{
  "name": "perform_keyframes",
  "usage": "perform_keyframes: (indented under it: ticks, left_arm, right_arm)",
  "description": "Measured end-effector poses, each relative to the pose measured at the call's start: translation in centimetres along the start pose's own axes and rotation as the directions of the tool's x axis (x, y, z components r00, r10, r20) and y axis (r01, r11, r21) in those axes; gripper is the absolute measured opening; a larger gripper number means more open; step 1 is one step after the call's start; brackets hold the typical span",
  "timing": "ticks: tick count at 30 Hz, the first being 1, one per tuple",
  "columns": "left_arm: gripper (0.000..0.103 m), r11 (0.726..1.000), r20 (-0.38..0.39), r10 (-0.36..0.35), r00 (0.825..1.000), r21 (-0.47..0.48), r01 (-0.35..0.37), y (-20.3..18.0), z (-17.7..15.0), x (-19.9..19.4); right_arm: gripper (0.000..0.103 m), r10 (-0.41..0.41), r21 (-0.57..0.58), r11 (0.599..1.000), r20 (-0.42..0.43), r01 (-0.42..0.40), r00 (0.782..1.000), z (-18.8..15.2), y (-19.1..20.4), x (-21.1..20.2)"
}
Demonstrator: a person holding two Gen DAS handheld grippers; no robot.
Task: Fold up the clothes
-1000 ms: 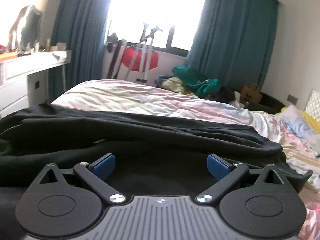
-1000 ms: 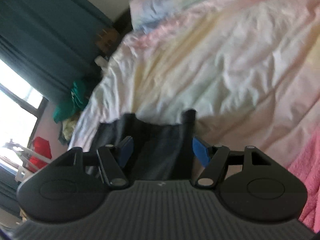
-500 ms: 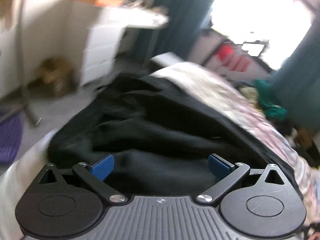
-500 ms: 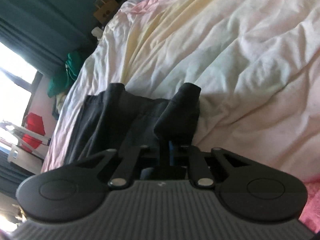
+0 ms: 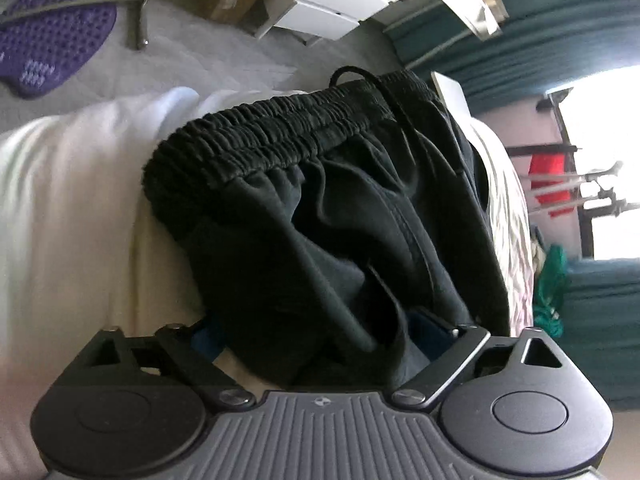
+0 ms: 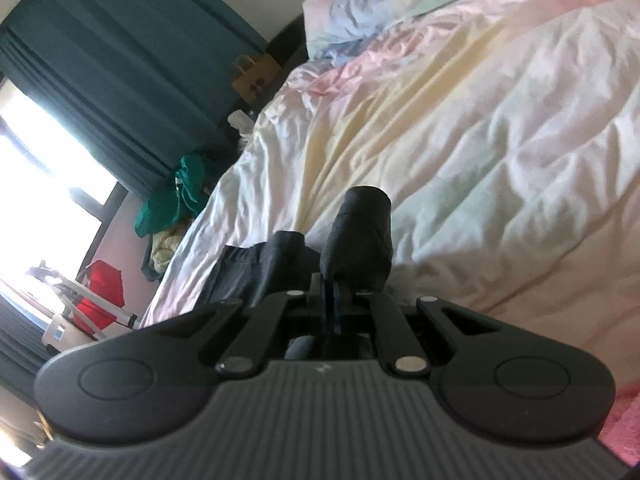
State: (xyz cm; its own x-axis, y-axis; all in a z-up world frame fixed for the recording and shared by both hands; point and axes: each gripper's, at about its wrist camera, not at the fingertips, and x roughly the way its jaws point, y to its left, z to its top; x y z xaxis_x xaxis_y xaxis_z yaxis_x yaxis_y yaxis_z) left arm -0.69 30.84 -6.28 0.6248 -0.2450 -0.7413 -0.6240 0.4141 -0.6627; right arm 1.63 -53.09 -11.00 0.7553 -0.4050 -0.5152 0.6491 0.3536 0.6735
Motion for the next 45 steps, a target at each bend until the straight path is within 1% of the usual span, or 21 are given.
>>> perform_keyframes:
  ticks: [1, 2, 3, 5, 7, 9, 10, 14, 17, 19, 22, 24, 27, 29, 32, 34, 36, 39, 41, 43, 45]
  left_arm:
    - [0.074, 1.000, -0.009, -0.012, 1.000, -0.026, 0.012, 0.2, 0.0, 0.3]
    - [0.069, 0.998, -0.016, -0.025, 1.000, -0.053, 0.024, 0.3, 0.1, 0.6]
    - [0.060, 0.997, -0.015, -0.033, 0.999, -0.076, 0.032, 0.4, 0.1, 0.7]
    - [0.047, 0.995, 0.015, -0.033, 0.999, -0.096, 0.035, 0.2, 0.1, 0.6]
    - [0.028, 0.996, 0.061, -0.029, 0.998, -0.087, 0.035, -0.2, -0.2, 0.0]
    - [0.019, 0.999, 0.114, -0.021, 0.993, -0.043, 0.026, -1.1, -0.6, -1.0]
    - [0.016, 1.000, 0.138, -0.023, 0.990, -0.017, 0.026, -1.5, -0.8, -1.6]
    - [0.011, 0.997, 0.190, -0.054, 0.980, 0.070, 0.041, -2.8, -1.0, -3.2]
    - [0.009, 0.992, 0.205, -0.084, 0.975, 0.108, 0.062, -4.3, 0.6, -3.4]
    - [0.008, 0.987, 0.195, -0.102, 0.975, 0.142, 0.075, -6.8, 2.2, -2.5]
    - [0.008, 0.973, 0.172, -0.120, 0.978, 0.215, 0.081, -11.7, 4.5, -1.3]
    - [0.008, 0.962, 0.164, -0.108, 0.981, 0.265, 0.061, -15.2, 6.0, -0.4]
    - [0.008, 0.954, 0.150, -0.051, 0.987, 0.299, 0.004, -20.1, 7.1, 1.6]
    - [0.007, 0.952, 0.150, -0.005, 0.989, 0.303, -0.041, -22.7, 7.4, 3.0]
    - [0.007, 0.966, 0.136, 0.073, 0.988, 0.235, -0.104, -25.0, 8.0, 3.5]
    - [0.007, 0.966, 0.131, 0.137, 0.982, 0.201, -0.162, -26.3, 8.3, 3.4]
    - [0.007, 0.963, 0.131, 0.176, 0.976, 0.184, -0.198, -27.8, 9.1, 3.6]
    - [0.007, 0.967, 0.132, 0.182, 0.974, 0.157, -0.202, -29.4, 10.7, 4.4]
    - [0.007, 0.962, 0.138, 0.193, 0.971, 0.166, -0.215, -30.7, 11.6, 5.9]
    - [0.007, 0.959, 0.142, 0.195, 0.970, 0.181, -0.219, -32.2, 13.0, 8.6]
    - [0.007, 0.964, 0.141, 0.181, 0.973, 0.171, -0.204, -32.3, 14.4, 11.9]
  right_arm:
    - [0.005, 0.000, 0.002, 1.000, 0.001, 0.000, 1.000, 0.1, 0.0, 0.0]
    - [0.005, -0.002, 0.004, 1.000, -0.002, 0.002, 1.000, 0.2, 0.1, 0.1]
    - [0.005, -0.005, 0.006, 1.000, -0.004, 0.005, 1.000, 0.3, 0.2, 0.3]
    - [0.005, -0.009, 0.009, 1.000, -0.010, 0.009, 1.000, 0.6, 0.5, 0.6]
    - [0.005, -0.013, 0.012, 1.000, -0.015, 0.014, 1.000, 0.8, 0.7, 0.9]
    - [0.005, -0.018, 0.015, 1.000, -0.020, 0.018, 1.000, 1.1, 0.9, 1.1]
    - [0.005, -0.020, 0.017, 1.000, -0.023, 0.020, 1.000, 1.2, 1.1, 1.3]
    - [0.005, -0.029, 0.023, 0.999, -0.034, 0.029, 0.999, 1.7, 1.5, 1.9]
    - [0.004, -0.035, 0.027, 0.999, -0.042, 0.036, 0.999, 2.0, 1.9, 2.3]
    - [0.004, -0.042, 0.028, 0.999, -0.042, 0.043, 0.998, 2.3, 2.2, 2.8]
    - [0.004, -0.066, 0.024, 0.998, -0.014, 0.066, 0.998, 1.8, 3.4, 5.0]
    - [0.004, -0.094, 0.019, 0.995, 0.000, 0.094, 0.996, 1.4, 4.3, 6.2]
    - [0.004, -0.153, 0.040, 0.988, 0.031, 0.152, 0.988, 1.3, 5.8, 6.9]
    - [0.004, -0.171, 0.058, 0.984, 0.054, 0.168, 0.984, 1.9, 7.0, 6.6]
    - [0.004, -0.211, 0.011, 0.977, 0.059, 0.211, 0.976, 3.0, 9.5, 6.1]
    - [0.004, -0.247, 0.011, 0.969, 0.033, 0.246, 0.969, 4.0, 11.2, 6.5]
    - [0.004, -0.256, 0.009, 0.967, -0.001, 0.256, 0.967, 4.9, 13.3, 7.7]
    - [0.004, -0.233, -0.034, 0.972, -0.034, 0.232, 0.972, 5.1, 16.9, 11.5]
    - [0.004, -0.215, -0.066, 0.975, -0.053, 0.212, 0.975, 4.9, 19.3, 14.3]
    - [0.004, -0.200, -0.098, 0.976, -0.071, 0.193, 0.977, 4.6, 21.5, 17.3]
    - [0.004, -0.196, -0.131, 0.974, -0.082, 0.184, 0.977, 3.4, 22.8, 20.7]
